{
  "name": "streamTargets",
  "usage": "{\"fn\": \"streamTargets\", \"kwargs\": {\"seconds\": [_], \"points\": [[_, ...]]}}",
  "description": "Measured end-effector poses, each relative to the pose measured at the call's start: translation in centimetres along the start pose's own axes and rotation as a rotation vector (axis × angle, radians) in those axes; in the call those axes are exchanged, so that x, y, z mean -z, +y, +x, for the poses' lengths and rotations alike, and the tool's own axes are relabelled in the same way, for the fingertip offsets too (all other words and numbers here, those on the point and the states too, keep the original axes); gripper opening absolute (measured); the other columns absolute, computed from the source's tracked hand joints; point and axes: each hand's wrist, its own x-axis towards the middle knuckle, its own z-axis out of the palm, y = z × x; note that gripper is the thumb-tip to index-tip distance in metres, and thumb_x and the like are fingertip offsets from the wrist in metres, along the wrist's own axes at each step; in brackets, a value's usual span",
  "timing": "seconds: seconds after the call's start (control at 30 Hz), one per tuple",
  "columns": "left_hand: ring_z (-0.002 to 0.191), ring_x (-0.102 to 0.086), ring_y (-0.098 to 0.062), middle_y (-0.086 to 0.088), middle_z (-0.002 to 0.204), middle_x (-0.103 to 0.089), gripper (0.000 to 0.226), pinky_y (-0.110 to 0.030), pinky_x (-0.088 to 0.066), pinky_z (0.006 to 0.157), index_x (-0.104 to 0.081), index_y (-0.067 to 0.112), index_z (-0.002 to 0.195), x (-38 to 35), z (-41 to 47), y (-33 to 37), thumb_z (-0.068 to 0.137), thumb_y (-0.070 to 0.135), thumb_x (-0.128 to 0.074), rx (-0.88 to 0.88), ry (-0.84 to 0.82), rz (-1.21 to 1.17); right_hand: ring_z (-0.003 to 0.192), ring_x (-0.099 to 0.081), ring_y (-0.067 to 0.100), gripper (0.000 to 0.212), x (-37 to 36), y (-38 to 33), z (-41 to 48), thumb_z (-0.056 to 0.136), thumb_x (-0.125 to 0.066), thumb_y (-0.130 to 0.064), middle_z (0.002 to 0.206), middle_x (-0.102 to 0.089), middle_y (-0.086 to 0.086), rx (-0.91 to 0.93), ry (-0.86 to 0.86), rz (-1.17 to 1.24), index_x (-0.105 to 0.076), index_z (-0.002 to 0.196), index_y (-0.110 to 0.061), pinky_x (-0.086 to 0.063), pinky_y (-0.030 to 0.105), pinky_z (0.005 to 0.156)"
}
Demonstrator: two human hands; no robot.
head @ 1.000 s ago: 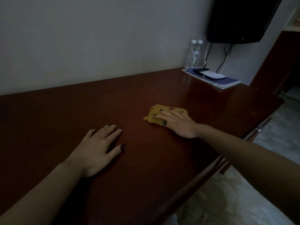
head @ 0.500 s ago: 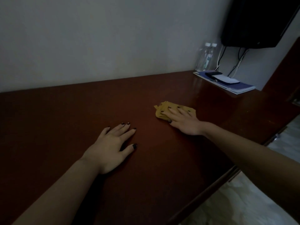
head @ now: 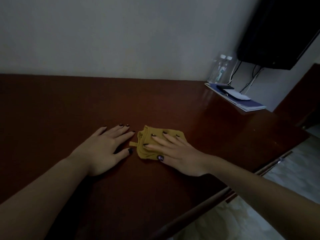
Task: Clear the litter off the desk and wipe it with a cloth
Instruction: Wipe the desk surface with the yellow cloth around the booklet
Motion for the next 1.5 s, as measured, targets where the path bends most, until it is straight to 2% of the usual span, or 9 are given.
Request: {"fn": "streamTargets", "kwargs": {"seconds": [0.13, 0.4, 0.6, 0.67, 0.83, 1.1, 1.27, 1.33, 1.5], "points": [[0.129, 0.016, 0.011, 0.021, 0.155, 0.008, 0.060, -0.025, 0.010, 0.111, 0.001, 0.045, 0.146, 0.2, 0.1, -0.2, 0.092, 0.061, -0.021, -0.006, 0.010, -0.024, 0.141, 0.018, 0.007, 0.044, 0.9, 2.0, 4.0, 0.097, -0.015, -0.056, 0.155, 0.010, -0.023, -0.089, 0.071, 0.001, -0.001, 0.138, -0.061, 0.012, 0.038, 0.110], [0.131, 0.017, 0.015, 0.032, 0.145, 0.011, 0.060, -0.023, 0.012, 0.111, -0.004, 0.052, 0.143, 0.3, 0.2, -0.9, 0.088, 0.066, -0.024, -0.033, 0.022, -0.110, 0.145, 0.010, 0.018, 0.047, 3.3, 5.5, 11.8, 0.097, -0.013, -0.054, 0.157, 0.007, -0.016, -0.312, 0.162, 0.011, -0.002, 0.143, -0.053, 0.006, 0.046, 0.114], [0.132, 0.018, 0.016, 0.032, 0.146, 0.013, 0.060, -0.022, 0.012, 0.111, -0.006, 0.053, 0.143, 0.3, 0.2, -0.9, 0.088, 0.065, -0.027, -0.044, 0.016, -0.144, 0.145, 0.010, 0.020, 0.053, 4.8, 8.6, 12.0, 0.100, -0.009, -0.046, 0.158, 0.008, -0.009, -0.487, 0.191, -0.009, -0.001, 0.150, -0.030, 0.007, 0.050, 0.113], [0.132, 0.017, 0.015, 0.032, 0.147, 0.012, 0.060, -0.022, 0.013, 0.111, -0.006, 0.053, 0.143, 0.3, 0.2, -0.8, 0.088, 0.065, -0.027, -0.044, 0.018, -0.141, 0.145, 0.012, 0.017, 0.055, 5.0, 9.0, 11.1, 0.099, -0.007, -0.049, 0.157, 0.011, -0.012, -0.533, 0.156, -0.004, 0.003, 0.150, -0.029, 0.010, 0.050, 0.113], [0.133, 0.014, 0.013, 0.027, 0.152, 0.008, 0.061, -0.025, 0.011, 0.113, -0.006, 0.050, 0.145, 0.3, 0.1, -0.6, 0.089, 0.065, -0.025, -0.043, 0.015, -0.129, 0.144, 0.013, 0.016, 0.060, 4.4, 8.1, 7.1, 0.098, -0.009, -0.053, 0.158, 0.012, -0.010, -0.549, 0.093, -0.021, 0.007, 0.149, -0.028, 0.010, 0.046, 0.113], [0.143, 0.006, 0.000, 0.016, 0.158, 0.004, 0.059, -0.032, 0.005, 0.117, -0.003, 0.041, 0.149, 0.3, -0.3, 0.1, 0.095, 0.057, -0.021, -0.020, -0.002, -0.030, 0.143, 0.018, 0.023, 0.056, 2.3, 2.6, -1.3, 0.102, -0.016, -0.040, 0.157, 0.017, -0.002, -0.523, -0.049, -0.045, 0.007, 0.150, -0.021, 0.008, 0.039, 0.114], [0.144, 0.012, -0.005, 0.009, 0.158, 0.012, 0.060, -0.034, 0.004, 0.117, 0.006, 0.035, 0.149, 0.2, -0.6, 0.5, 0.096, 0.055, -0.012, -0.008, -0.059, 0.070, 0.142, 0.019, 0.029, 0.053, 1.1, 0.0, -2.8, 0.101, -0.016, -0.045, 0.157, 0.018, -0.002, -0.488, -0.084, -0.057, 0.009, 0.147, -0.037, 0.007, 0.045, 0.114], [0.144, 0.011, -0.006, 0.008, 0.158, 0.010, 0.060, -0.035, 0.004, 0.118, 0.004, 0.034, 0.150, 0.4, -0.5, 0.4, 0.096, 0.055, -0.014, -0.012, -0.059, 0.065, 0.142, 0.020, 0.032, 0.052, 1.0, -0.1, -2.1, 0.101, -0.014, -0.044, 0.157, 0.019, -0.002, -0.496, -0.098, -0.082, 0.010, 0.147, -0.037, 0.006, 0.050, 0.116], [0.145, 0.000, -0.009, 0.008, 0.159, -0.004, 0.061, -0.036, -0.002, 0.119, -0.010, 0.032, 0.150, 1.1, -0.5, 0.4, 0.096, 0.054, -0.025, -0.031, -0.039, 0.009, 0.142, 0.019, 0.034, 0.048, 2.4, 2.9, 1.6, 0.104, -0.014, -0.032, 0.157, 0.019, 0.006, -0.505, -0.093, -0.155, -0.009, 0.150, -0.022, 0.004, 0.051, 0.115]]}}
